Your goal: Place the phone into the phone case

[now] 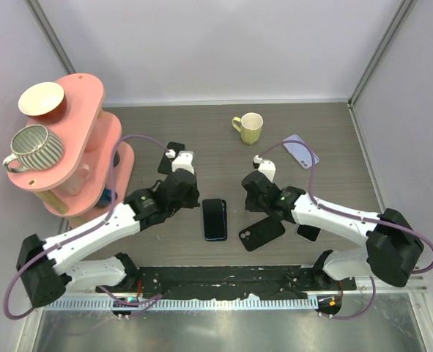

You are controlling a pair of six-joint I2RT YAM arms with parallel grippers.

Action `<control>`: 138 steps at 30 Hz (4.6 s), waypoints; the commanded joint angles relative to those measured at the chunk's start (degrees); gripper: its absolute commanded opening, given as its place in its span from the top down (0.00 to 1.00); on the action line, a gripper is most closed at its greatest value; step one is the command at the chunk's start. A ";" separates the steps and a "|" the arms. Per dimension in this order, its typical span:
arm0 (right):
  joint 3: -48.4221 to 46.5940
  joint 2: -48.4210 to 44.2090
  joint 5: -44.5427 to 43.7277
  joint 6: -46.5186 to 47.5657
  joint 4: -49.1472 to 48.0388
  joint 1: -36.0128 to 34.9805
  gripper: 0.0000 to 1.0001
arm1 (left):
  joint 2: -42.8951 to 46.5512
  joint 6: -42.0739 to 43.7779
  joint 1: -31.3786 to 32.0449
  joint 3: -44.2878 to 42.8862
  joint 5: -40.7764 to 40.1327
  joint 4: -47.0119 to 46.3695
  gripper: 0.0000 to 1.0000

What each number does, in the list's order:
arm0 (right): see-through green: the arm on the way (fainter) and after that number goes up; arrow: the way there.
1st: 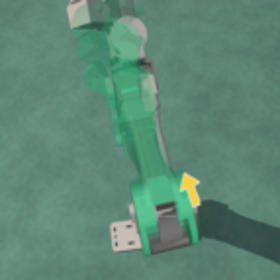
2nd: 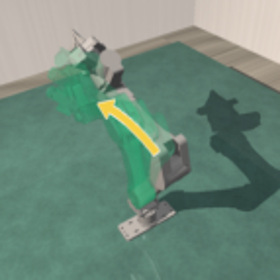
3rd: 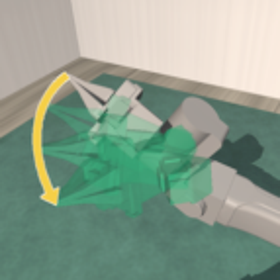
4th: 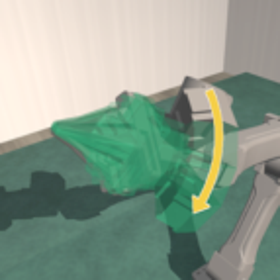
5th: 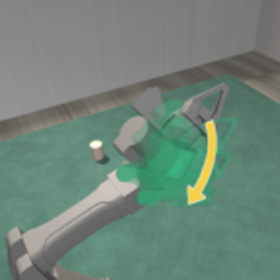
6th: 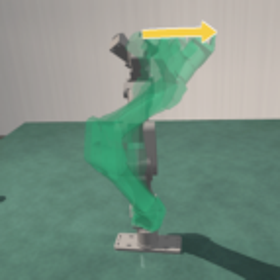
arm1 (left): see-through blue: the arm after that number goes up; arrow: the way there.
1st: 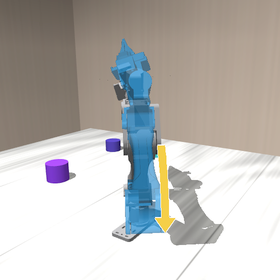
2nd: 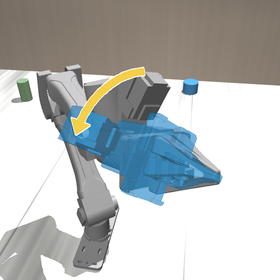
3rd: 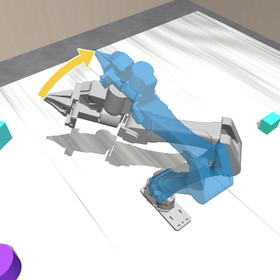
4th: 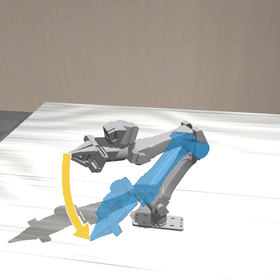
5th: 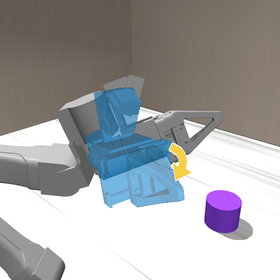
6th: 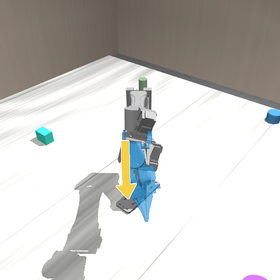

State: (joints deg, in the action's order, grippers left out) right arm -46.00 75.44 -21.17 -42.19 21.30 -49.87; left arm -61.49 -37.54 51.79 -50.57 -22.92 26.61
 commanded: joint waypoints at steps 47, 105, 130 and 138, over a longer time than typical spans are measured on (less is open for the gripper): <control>7.33 12.89 18.71 1.68 -24.38 3.81 0.99 | -29.38 -16.69 -1.78 -6.48 -0.03 -0.06 1.00; 7.06 17.37 19.23 0.01 -27.36 3.81 0.99 | -31.67 -21.52 -2.22 -3.40 -0.37 -6.39 1.00; 5.48 3.22 18.27 -0.34 -17.25 4.52 0.73 | -15.50 -19.85 -2.13 4.51 -0.81 -8.59 0.79; 4.69 7.09 20.38 0.18 -19.01 4.52 0.60 | -11.54 -19.06 -2.22 8.64 -0.20 -11.14 0.57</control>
State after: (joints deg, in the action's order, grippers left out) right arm -39.97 81.08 -1.39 -42.15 4.03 -45.52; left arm -75.50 -57.63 49.47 -43.07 -22.87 19.42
